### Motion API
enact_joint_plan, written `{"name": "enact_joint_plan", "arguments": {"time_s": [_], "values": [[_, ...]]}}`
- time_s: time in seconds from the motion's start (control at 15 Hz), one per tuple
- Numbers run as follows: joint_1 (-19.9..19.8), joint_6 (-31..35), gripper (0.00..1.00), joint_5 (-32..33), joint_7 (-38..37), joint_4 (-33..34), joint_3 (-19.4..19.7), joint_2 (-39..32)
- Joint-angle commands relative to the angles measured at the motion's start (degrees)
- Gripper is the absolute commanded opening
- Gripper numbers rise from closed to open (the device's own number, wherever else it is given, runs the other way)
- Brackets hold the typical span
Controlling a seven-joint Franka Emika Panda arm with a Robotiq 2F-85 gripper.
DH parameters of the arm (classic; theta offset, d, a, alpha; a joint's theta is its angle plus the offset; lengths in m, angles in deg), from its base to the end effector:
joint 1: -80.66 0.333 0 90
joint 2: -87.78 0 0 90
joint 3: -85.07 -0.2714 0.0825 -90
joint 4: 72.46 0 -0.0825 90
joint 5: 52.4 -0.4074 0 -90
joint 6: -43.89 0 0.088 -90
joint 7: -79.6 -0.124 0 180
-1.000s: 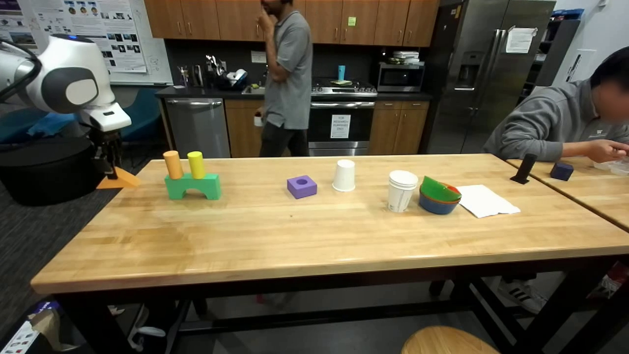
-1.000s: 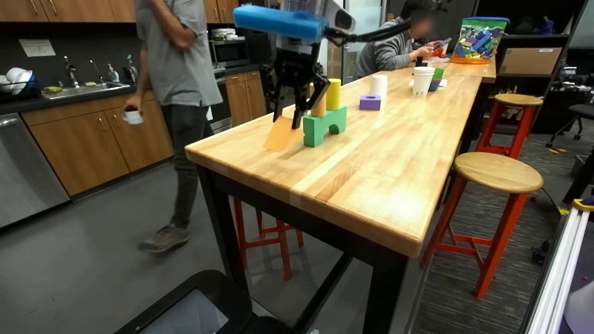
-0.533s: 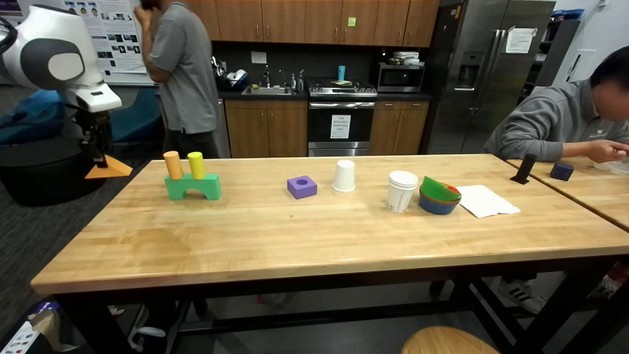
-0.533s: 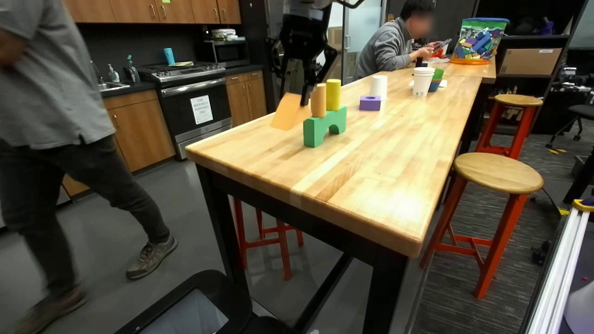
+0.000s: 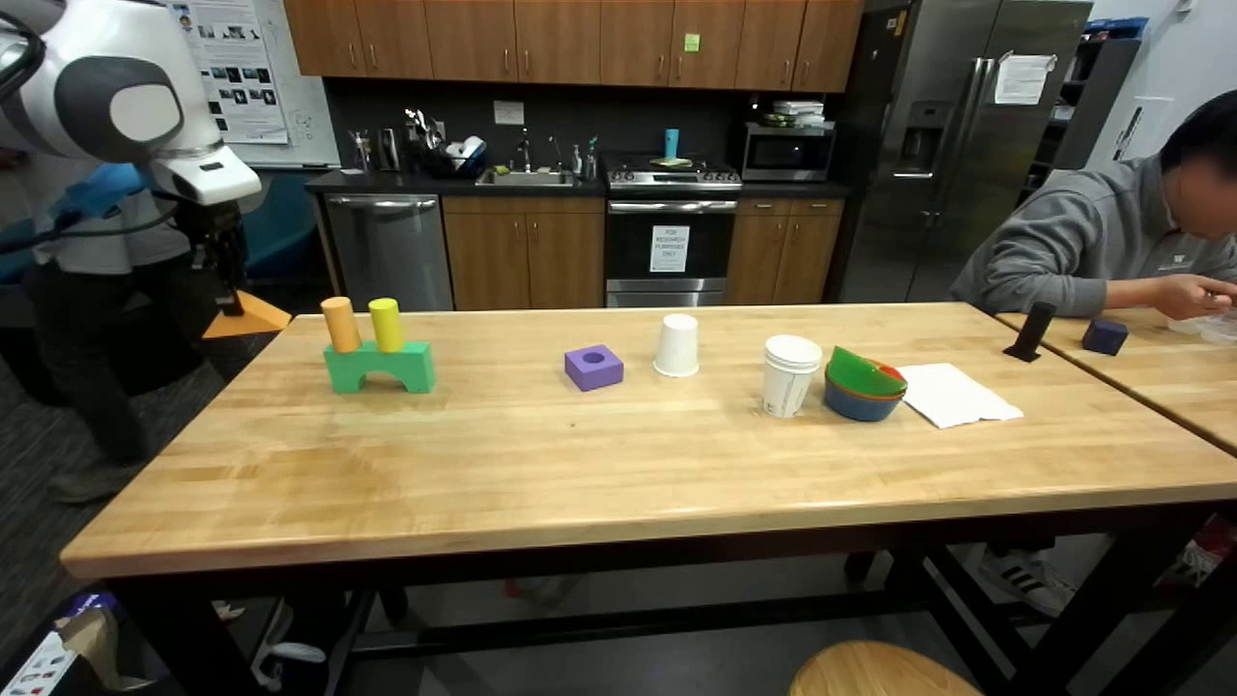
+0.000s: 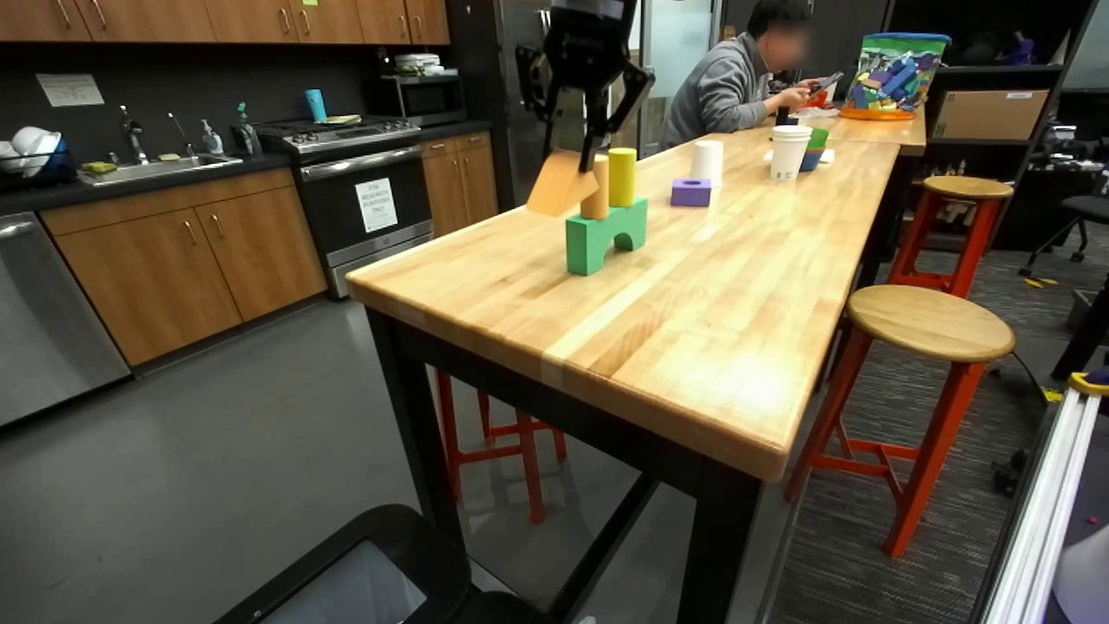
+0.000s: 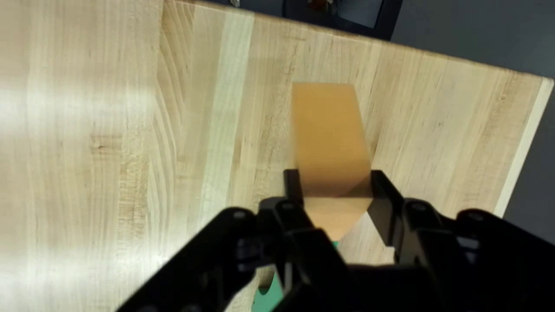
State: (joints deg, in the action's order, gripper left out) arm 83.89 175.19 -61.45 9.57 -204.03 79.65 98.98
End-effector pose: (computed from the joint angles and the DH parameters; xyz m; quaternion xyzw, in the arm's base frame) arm 0.5248 0.0852 0.3752 -0.8302 0.5465 -0.0388 0.1026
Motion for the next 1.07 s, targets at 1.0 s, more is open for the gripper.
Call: {"name": "enact_joint_plan", "arguments": {"time_s": [1.0], "values": [[-2.4,-6.5,0.16,1.1,1.2,3.5,0.0,6.6]]}}
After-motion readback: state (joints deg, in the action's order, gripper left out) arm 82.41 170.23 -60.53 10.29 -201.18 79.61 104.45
